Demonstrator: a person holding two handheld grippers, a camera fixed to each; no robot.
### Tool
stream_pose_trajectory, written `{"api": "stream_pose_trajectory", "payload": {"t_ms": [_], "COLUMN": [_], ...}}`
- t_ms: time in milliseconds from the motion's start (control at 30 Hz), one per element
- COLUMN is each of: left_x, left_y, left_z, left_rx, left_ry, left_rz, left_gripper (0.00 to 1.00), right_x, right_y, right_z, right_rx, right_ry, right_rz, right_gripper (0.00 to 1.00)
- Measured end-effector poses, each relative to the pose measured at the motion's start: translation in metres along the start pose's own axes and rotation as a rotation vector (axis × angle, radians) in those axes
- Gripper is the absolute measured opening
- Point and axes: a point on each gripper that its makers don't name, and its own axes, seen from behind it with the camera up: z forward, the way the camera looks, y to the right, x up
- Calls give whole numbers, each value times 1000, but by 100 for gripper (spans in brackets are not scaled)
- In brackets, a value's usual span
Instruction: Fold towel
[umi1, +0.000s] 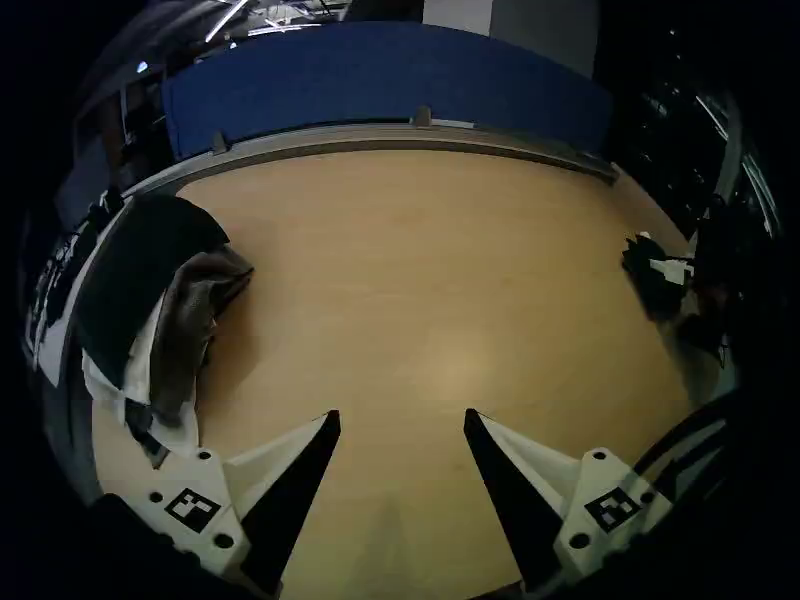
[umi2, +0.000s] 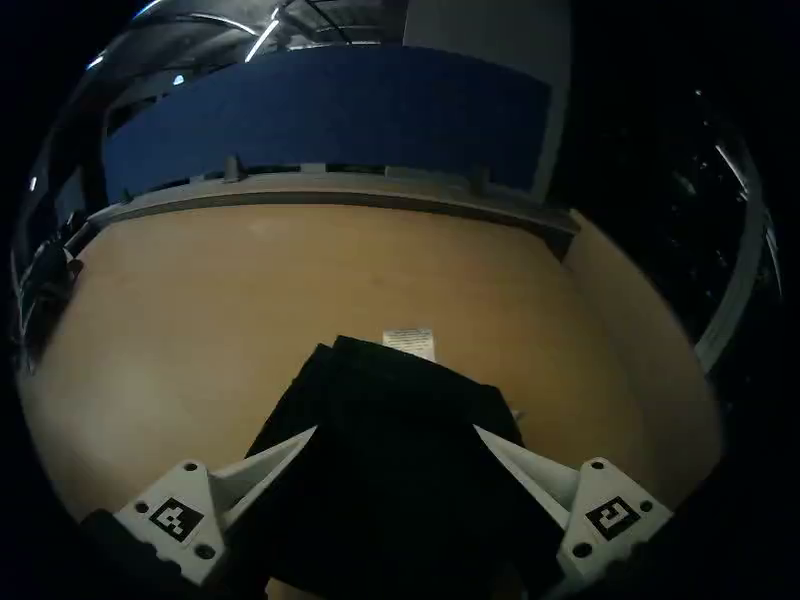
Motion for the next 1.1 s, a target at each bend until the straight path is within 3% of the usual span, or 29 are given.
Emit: {"api": "stream_pose_trajectory", "payload": {"t_ms": [400,900,1100], "left_x": [6,12,15], "left_y": [-2,0,-3], "left_z": [-2,0,0], "left_rx": [-1,-11,-6], "left_ry": [12,34,49], "left_rz": [-5,-5,-12], "left_gripper": [92,92,92], "right_x": [45,56,66], "right_y": [-5,-14,-31], "right_z": [-50,-73,-88], "right_rx": [0,10,30], "right_ry": [118,146,197], "right_rz": [8,2,31], "right_gripper": [100,100,100]}}
